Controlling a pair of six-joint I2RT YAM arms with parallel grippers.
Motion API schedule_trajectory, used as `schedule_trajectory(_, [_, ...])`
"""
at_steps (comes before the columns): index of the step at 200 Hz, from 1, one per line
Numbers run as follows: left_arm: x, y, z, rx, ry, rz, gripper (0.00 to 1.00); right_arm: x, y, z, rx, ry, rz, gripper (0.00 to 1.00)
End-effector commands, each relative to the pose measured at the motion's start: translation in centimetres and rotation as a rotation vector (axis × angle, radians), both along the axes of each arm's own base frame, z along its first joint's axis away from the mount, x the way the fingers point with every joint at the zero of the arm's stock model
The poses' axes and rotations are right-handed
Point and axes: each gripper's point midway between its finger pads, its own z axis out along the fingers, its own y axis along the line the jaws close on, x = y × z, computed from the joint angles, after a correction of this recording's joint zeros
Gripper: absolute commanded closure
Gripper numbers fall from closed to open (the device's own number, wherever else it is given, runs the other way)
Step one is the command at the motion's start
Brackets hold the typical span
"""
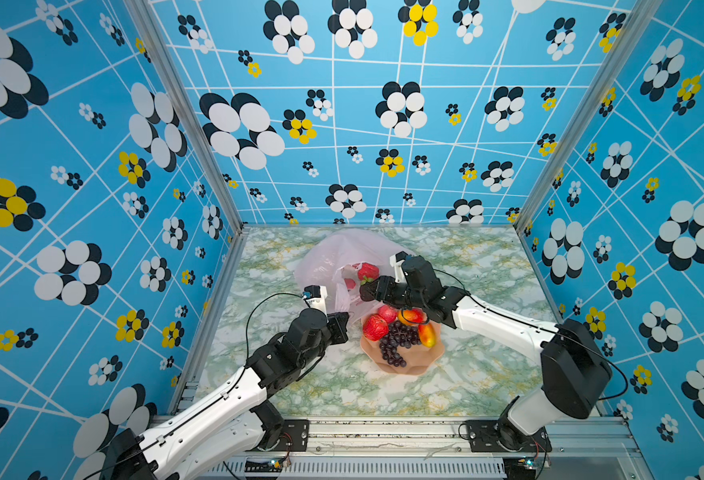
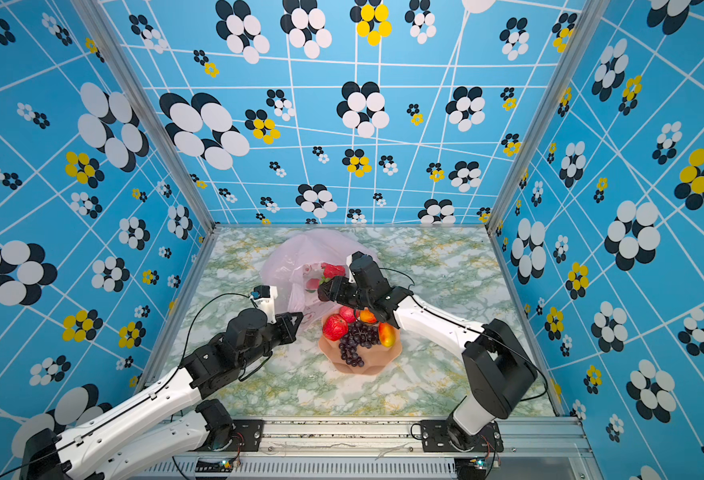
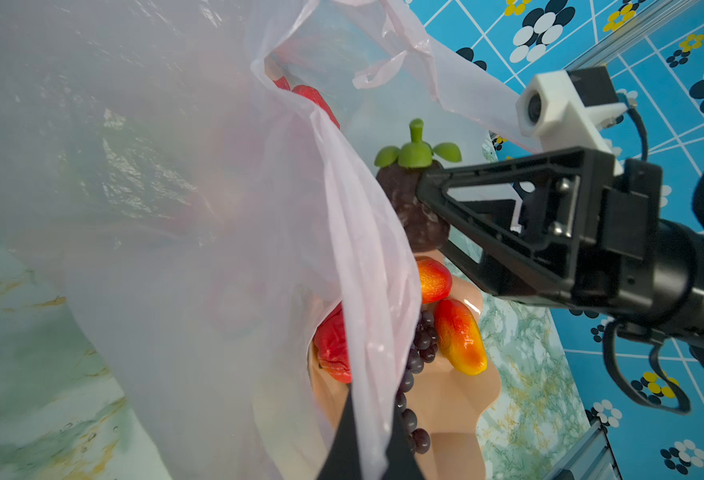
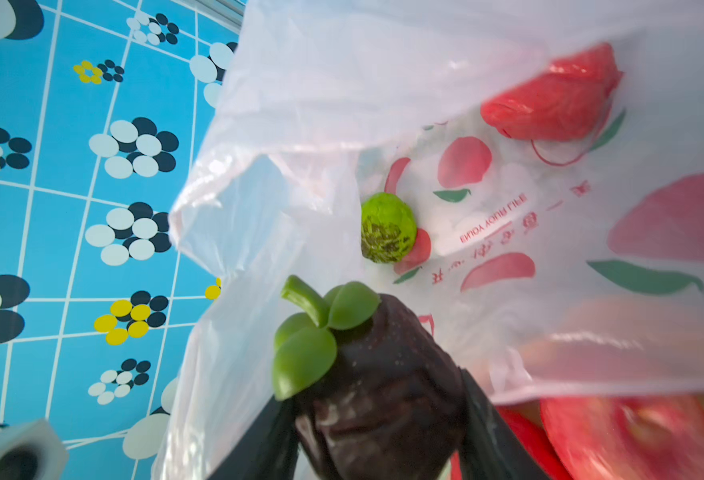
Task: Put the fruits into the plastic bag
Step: 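Lift the mangosteen into the pink bag with the right gripper and release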
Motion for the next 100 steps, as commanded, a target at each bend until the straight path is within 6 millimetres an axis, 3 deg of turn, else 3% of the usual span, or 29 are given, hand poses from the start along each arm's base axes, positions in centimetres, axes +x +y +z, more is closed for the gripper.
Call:
schedule_trajectory(1, [0.2, -0.5, 1.2, -0.032, -0.021, -0.006, 1.00, 2.0, 1.7, 0.4, 0.023, -0.006, -0.012, 0.46])
schedule_trajectory(46, [0.6, -0.9, 1.4, -0.022, -0.029, -0.014, 1.00, 6.2, 4.4, 0.3, 0.059, -0.003, -0.013, 0.33])
schedule_trajectory(73, [0.7, -1.2, 1.5, -0.016, -0.033, -0.022, 1.00, 7.5, 5.5, 1.1, 0.093, -0.012, -0.008, 0.02])
schedule_trajectory(100, [0.8, -1.1, 1.5, -0.015, -0.036, -0.018, 1.00, 7.4, 5.4, 1.8, 0.100, -0.023, -0.010, 0.01])
